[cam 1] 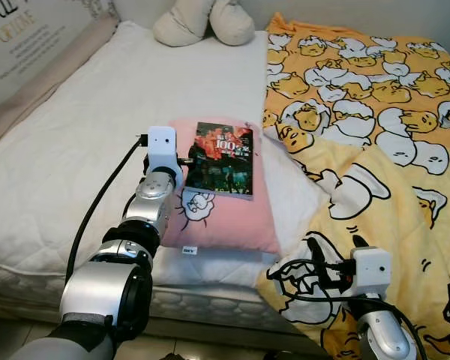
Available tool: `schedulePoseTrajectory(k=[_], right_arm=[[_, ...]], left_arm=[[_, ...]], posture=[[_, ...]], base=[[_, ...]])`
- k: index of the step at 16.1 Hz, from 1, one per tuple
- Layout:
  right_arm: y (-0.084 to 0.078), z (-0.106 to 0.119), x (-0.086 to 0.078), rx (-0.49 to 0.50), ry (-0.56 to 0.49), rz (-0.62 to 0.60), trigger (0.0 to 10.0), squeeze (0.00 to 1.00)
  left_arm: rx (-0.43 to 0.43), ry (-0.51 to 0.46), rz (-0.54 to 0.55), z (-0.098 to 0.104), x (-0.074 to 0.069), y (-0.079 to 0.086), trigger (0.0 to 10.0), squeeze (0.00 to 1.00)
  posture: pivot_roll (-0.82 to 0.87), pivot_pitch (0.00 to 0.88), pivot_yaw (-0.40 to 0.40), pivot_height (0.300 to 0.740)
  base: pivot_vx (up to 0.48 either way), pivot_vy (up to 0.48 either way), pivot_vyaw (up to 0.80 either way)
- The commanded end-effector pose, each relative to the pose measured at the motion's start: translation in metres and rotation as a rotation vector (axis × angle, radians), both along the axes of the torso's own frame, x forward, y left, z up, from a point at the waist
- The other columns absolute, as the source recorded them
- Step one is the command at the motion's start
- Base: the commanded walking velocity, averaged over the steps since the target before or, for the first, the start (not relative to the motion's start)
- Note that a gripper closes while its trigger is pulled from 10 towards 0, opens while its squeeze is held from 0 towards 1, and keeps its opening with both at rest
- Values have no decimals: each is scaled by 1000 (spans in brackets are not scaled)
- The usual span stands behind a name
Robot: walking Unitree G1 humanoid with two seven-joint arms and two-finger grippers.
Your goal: Clean up the room
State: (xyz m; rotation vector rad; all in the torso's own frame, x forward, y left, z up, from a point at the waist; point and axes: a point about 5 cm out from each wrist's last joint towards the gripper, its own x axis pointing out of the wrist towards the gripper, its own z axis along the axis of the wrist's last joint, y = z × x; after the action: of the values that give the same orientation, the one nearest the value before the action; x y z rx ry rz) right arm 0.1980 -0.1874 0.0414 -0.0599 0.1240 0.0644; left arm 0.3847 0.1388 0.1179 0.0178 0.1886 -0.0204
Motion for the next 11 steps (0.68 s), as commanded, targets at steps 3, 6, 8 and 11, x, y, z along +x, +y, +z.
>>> schedulePoseTrajectory(k=[3, 6, 8, 11], right_arm=[[-1, -2, 0, 6, 17, 3, 10000, 0], [-1, 0, 0, 8, 11, 8, 10000, 0], [1, 0, -1, 14, 10, 19, 10000, 0], [4, 0, -1, 23, 14, 32, 10000, 0]], left_arm=[[31, 27, -80, -15, -8, -11, 10000, 0], [7, 16, -120, -14, -8, -18, 10000, 0], [3, 12, -135, -12, -8, -20, 10000, 0], [-3, 26, -163, -14, -9, -24, 10000, 0]], posture=[[-129, 0, 24, 740], [-129, 0, 24, 740], [-129, 0, 24, 740], [-137, 0, 27, 740]], base=[[0, 0, 0], [0, 0, 0], [0, 0, 0], [0, 0, 0]])
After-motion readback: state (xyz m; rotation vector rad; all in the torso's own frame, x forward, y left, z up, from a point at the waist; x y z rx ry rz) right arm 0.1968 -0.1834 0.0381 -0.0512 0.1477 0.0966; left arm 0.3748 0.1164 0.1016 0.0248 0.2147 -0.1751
